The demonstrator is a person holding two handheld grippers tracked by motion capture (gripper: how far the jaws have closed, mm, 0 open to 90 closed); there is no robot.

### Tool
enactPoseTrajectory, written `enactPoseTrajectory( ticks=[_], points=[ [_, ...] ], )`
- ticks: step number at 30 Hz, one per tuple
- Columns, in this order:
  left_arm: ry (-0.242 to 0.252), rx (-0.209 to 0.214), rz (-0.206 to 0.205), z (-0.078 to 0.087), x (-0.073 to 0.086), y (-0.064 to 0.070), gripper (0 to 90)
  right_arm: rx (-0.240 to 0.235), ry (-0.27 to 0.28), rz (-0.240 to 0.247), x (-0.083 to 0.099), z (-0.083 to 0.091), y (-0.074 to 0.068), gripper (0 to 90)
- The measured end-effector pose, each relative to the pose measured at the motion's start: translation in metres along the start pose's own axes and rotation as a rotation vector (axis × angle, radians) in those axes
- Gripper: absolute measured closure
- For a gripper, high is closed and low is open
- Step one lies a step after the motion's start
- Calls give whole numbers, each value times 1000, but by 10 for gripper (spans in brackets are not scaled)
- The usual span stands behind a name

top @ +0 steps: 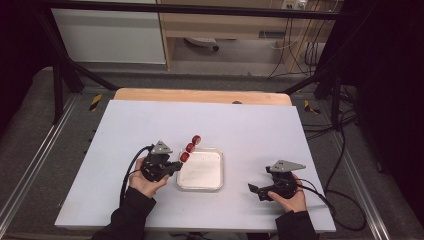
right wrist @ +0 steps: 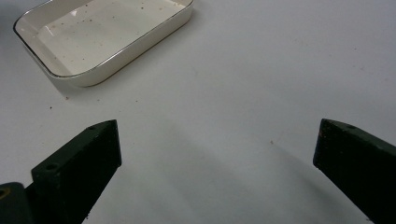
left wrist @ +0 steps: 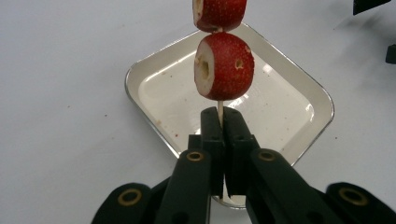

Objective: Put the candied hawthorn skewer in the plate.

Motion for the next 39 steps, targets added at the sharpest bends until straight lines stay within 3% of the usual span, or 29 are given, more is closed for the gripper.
enactPoseTrajectory(
  ticks=[12, 24, 39],
  points=[
    [-89, -12, -21, -28, -2, 10, 881, -8, 10, 2, 1, 3, -1, 16],
    [-184, -34, -7, -48, 9, 16, 881, -14, 14, 4, 2, 4, -2, 16],
    [-217, -64, -16, -54, 13, 18, 877, -15, 22, -2, 1, 5, -2, 17]
  ],
)
Point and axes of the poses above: each handheld gripper's, and its own axes: z roughly backward along the jaws, x roughly out of its underside, y roughly to its right, the point moved 10 cm from there along -z, roughly forward along the jaws, and after that the axes turned 9 degrees about -y, right-handed, at the moved point
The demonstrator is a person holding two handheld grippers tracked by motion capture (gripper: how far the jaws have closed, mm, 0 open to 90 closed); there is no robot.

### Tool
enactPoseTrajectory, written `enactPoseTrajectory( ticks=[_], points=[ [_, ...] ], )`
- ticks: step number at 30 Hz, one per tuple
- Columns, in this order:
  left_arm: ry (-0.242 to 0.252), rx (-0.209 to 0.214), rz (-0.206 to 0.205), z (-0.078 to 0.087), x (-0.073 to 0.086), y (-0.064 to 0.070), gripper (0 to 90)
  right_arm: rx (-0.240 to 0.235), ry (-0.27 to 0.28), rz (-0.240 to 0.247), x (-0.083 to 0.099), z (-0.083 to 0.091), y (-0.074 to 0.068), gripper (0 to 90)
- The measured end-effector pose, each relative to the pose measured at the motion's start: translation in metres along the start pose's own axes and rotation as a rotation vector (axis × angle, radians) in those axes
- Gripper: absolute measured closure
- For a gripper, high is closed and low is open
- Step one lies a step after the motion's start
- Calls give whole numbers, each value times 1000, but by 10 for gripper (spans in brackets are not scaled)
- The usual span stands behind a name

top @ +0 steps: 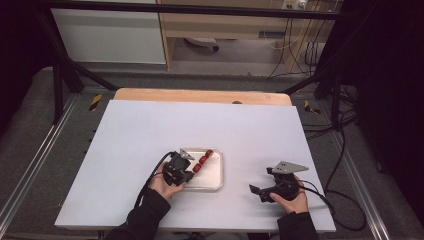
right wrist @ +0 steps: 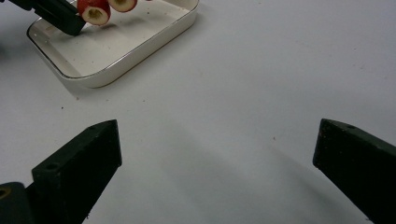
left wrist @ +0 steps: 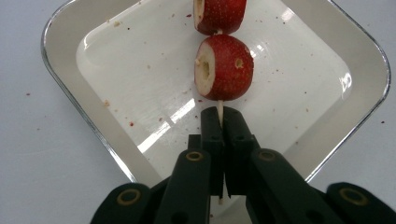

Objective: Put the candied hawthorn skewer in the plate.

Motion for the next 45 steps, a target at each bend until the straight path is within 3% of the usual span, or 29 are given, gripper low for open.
enactPoseTrajectory(
  ticks=[5, 9, 17, 24, 27, 34, 45],
  points=[
    [15, -1, -10, 1, 1, 0, 845, 0, 0, -3, 0, 0, 0, 17],
    [47, 3, -30, 7, 1, -2, 766, 3, 0, -2, 0, 1, 0, 17],
    [139, 38, -118, 28, 5, -7, 473, 3, 2, -9, -1, 1, 1, 16],
    [168, 53, -136, 43, 21, -19, 251, 4, -2, -13, 0, 1, 1, 13],
    [168, 28, -125, 47, 32, -30, 158, 4, -2, -14, 0, 1, 1, 12],
    [209, 6, -89, 53, 65, -53, 67, 1, -12, -16, 1, 0, 0, 10],
    [296, 5, -22, 59, 102, -84, 44, 2, -27, -5, 3, -2, 0, 7]
  ],
)
Point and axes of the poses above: each handheld gripper's, and its own axes: z roughly backward along the jaws, x roughly out of its underside, y roughly to its right, the point moved 10 cm from there along -z, roughly forward along the jaws, and after that the axes turned 9 degrees about -y, right-handed, at the moved point
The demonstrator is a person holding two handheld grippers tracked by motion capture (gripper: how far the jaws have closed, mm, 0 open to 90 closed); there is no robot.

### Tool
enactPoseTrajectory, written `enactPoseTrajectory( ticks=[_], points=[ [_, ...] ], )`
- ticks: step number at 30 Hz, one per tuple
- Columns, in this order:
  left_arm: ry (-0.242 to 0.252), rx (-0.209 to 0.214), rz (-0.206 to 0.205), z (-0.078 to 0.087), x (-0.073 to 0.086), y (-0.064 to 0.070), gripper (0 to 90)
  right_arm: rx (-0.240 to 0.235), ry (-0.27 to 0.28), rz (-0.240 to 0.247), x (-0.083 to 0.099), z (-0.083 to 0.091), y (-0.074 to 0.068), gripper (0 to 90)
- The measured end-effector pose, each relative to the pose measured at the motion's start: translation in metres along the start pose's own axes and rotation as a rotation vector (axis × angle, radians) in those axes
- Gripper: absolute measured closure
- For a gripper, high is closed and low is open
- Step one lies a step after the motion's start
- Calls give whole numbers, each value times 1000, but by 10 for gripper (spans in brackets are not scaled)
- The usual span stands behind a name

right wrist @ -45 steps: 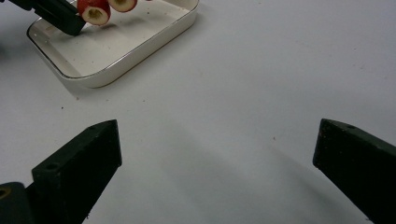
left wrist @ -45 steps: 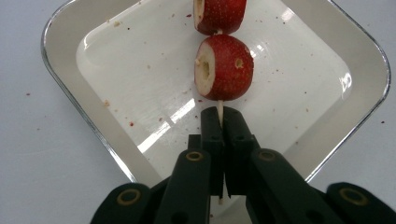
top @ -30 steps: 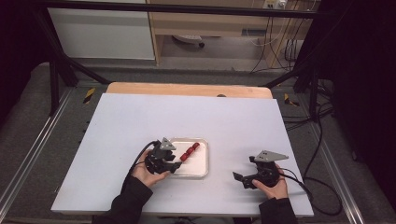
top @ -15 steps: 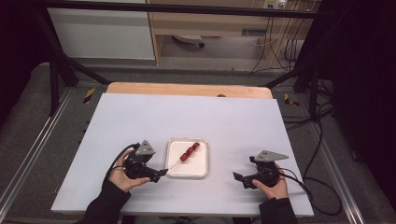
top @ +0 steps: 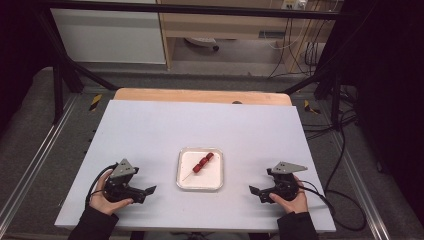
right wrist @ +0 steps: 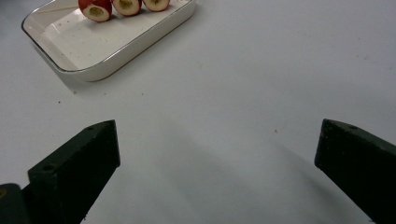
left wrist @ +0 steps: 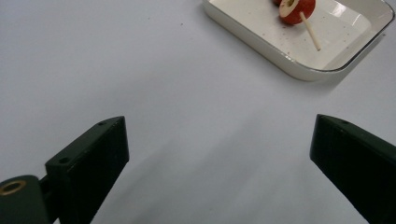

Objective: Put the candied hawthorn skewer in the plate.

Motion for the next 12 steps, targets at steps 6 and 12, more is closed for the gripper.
enactPoseTrajectory(
  ticks=[6, 12],
  points=[
    [5, 5, 14, 1, 10, -7, 45, -3, -15, 3, 2, -1, -1, 6],
    [7, 8, 24, 2, 12, -9, 53, -2, -21, 5, 3, -2, -1, 6]
  ],
)
Point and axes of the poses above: each handheld gripper's, and its own axes: z roughly backward along the jaws, x roughly out of its underside, y roughly to its right, the point moved 10 cm from there along -z, roughly forward along the jaws, and after that the axes turned 9 degrees about -y, right-handed, at the moved point
